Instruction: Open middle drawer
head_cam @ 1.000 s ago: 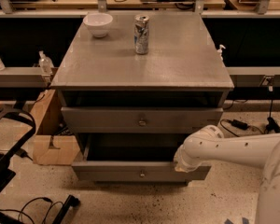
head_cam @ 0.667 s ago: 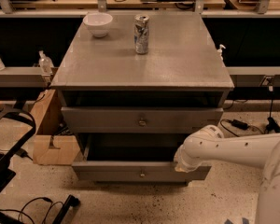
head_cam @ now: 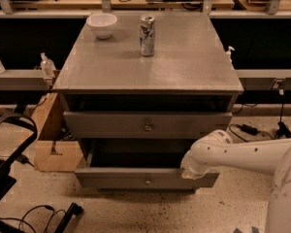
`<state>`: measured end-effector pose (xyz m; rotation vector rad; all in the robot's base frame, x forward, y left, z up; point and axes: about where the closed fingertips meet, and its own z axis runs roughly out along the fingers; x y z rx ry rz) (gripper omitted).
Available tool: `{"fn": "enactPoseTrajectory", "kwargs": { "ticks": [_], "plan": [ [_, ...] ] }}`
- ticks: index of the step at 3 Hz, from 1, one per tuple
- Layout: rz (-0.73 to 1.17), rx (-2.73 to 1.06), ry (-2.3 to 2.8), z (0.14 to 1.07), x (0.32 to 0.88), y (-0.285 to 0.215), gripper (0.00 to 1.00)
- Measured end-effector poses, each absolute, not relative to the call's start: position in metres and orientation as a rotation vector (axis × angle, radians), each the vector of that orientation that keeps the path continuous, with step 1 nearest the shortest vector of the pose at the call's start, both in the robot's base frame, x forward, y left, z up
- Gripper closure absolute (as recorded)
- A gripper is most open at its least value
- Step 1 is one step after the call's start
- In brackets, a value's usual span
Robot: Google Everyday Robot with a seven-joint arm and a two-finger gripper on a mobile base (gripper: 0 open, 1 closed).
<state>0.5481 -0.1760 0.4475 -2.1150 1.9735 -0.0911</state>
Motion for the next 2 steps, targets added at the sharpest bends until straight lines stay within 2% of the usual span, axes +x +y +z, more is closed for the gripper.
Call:
{"fn": "enactPoseTrajectory", "kwargs": {
  "ticks": [1,2],
  "plan": [
    [-0.088,-2.117,1.974,0.4464,0.5472,-0.1756,0.27],
    [-0.086,-2.118,1.975,0.4454,0.5465,-0.1754,0.04]
  ]
}}
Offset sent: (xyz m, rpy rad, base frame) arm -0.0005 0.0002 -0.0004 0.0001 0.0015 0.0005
